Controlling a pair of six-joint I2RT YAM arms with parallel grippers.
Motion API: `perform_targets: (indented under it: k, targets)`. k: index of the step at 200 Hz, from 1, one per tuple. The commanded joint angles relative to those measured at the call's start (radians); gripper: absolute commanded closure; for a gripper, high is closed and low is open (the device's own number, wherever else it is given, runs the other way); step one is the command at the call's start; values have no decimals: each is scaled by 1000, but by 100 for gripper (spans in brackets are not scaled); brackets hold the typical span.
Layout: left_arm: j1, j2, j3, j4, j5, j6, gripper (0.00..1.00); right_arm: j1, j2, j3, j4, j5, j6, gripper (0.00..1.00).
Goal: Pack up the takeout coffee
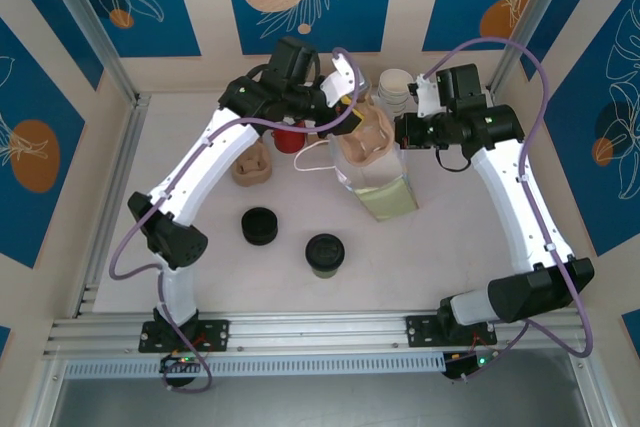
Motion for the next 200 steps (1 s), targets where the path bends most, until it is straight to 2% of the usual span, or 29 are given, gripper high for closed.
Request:
perform_targets:
  k: [1, 169, 200]
  targets:
    - [-11, 24, 34, 6, 57, -21, 70, -11, -28, -16, -34, 9, -26, 100]
    - [-65, 54, 28, -111, 243, 1, 70, -47, -19, -16, -62, -19, -7, 100]
    - [-65, 78, 28, -145, 234, 18, 70, -47, -22, -18, -60, -31, -3, 100]
